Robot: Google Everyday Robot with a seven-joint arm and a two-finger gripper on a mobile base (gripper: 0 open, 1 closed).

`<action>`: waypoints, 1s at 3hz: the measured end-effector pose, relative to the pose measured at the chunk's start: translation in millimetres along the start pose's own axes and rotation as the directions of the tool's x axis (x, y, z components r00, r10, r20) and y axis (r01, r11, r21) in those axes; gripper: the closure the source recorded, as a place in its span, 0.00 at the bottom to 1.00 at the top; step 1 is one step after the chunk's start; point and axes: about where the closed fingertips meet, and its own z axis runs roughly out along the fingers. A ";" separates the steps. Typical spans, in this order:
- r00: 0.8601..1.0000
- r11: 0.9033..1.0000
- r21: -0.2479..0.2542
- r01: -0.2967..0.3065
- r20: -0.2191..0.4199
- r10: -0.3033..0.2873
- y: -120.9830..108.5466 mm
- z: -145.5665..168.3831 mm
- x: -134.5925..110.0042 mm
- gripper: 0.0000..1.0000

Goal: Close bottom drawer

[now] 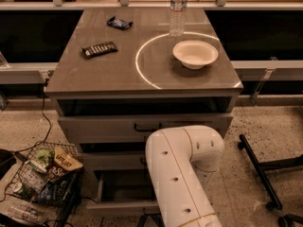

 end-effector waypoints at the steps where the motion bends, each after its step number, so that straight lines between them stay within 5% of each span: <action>1: 1.000 1.000 0.004 0.001 0.002 -0.001 -2.6 1.7 -1.2 1.00; 2: 1.000 0.998 0.061 0.010 0.029 -0.012 -38.6 25.4 -18.5 1.00; 3: 0.999 0.997 0.074 0.009 0.036 -0.012 -47.4 30.9 -20.7 1.00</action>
Offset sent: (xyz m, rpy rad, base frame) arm 0.1090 0.0321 -0.0258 0.0292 -0.1581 -0.0142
